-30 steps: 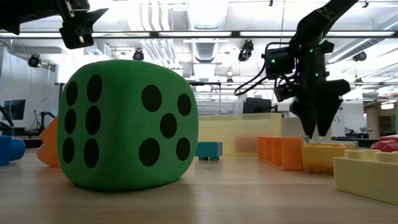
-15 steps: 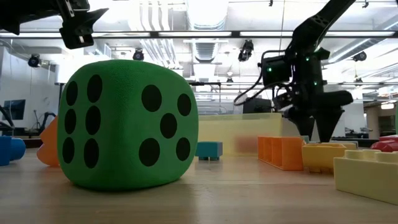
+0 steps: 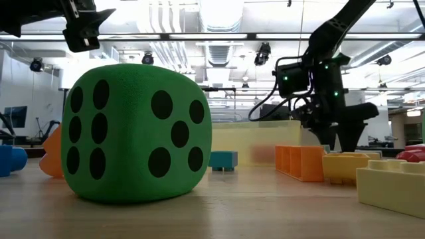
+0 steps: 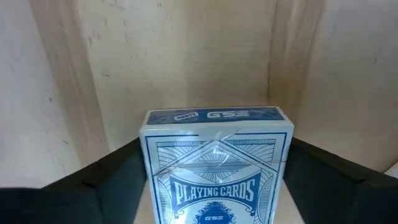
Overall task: Pick & Place Toys
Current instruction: Put the blue game card into the white bin
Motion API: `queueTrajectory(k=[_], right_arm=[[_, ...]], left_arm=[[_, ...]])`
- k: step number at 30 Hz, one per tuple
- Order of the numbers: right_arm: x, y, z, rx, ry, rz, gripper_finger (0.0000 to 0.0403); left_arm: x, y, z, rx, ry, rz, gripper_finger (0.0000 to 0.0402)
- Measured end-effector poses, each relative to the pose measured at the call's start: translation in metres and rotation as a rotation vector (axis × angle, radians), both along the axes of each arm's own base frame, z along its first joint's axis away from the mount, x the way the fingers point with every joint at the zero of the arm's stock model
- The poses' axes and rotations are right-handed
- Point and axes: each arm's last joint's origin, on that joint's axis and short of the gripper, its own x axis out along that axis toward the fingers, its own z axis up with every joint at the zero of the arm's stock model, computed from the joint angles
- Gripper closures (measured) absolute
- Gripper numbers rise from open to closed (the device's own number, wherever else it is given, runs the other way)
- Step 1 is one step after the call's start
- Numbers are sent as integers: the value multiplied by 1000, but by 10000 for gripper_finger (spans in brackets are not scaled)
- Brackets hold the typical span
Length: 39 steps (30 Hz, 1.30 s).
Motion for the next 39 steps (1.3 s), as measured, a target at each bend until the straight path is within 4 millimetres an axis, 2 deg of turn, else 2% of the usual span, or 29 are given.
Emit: queueTrajectory(k=[4, 13, 22, 26, 35, 39], right_arm=[[1, 2, 3, -8, -15, 2, 106], [-2, 5, 12, -18, -53, -119, 106], [-7, 12, 29, 85, -124, -305, 106], [-13, 16, 45, 113, -177, -418, 106], [-35, 26, 95, 121, -428, -662, 106], [-42, 24, 119, 62, -539, -718, 106]], left_arm=[[0, 0, 0, 0, 0, 1, 32], [0, 0, 0, -3, 0, 3, 32], [0, 0, 0, -8, 1, 3, 32], [0, 0, 0, -8, 1, 4, 32], [0, 1, 0, -16, 3, 39, 32], [0, 2, 0, -21, 3, 76, 32]])
